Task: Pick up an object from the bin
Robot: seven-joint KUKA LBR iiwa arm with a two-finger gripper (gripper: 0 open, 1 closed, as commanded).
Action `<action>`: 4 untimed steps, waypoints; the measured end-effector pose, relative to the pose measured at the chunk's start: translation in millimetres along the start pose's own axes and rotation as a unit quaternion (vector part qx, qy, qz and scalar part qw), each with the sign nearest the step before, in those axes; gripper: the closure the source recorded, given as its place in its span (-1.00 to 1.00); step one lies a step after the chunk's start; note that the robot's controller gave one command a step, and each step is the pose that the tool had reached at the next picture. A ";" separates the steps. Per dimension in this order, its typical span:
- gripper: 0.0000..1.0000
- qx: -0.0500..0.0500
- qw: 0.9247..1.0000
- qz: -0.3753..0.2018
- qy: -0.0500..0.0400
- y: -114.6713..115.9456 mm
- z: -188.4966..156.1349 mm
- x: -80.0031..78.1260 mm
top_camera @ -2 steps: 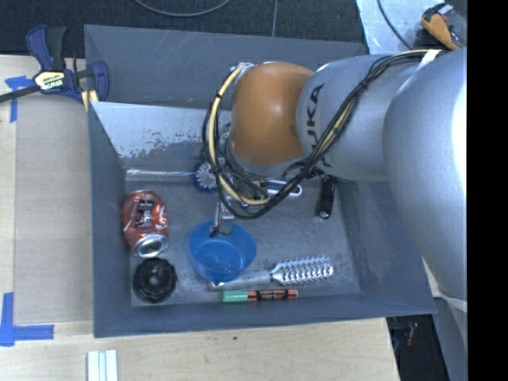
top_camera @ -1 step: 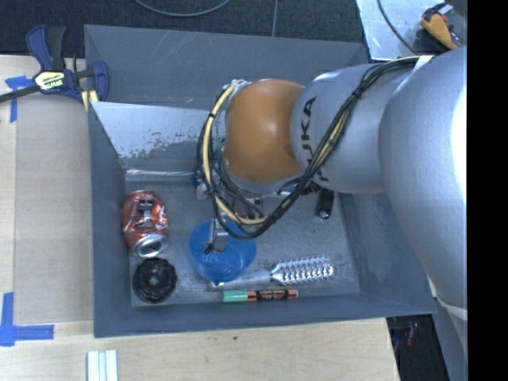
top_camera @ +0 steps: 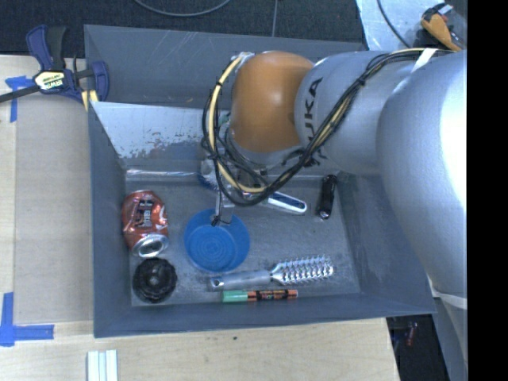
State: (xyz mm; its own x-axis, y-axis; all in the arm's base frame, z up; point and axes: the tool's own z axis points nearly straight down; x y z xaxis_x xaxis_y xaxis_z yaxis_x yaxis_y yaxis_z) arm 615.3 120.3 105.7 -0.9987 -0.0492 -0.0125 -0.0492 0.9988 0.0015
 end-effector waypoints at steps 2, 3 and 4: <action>-1.00 0.001 1.000 0.000 -0.001 -18.5 19.0 26.2; -1.00 -0.002 0.995 0.097 -0.001 -51.0 19.7 -6.9; -1.00 -0.001 1.000 -0.001 -0.004 -10.0 34.3 32.9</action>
Offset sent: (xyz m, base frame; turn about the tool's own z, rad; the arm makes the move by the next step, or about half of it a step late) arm -0.0253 -0.0174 -0.0190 -0.0011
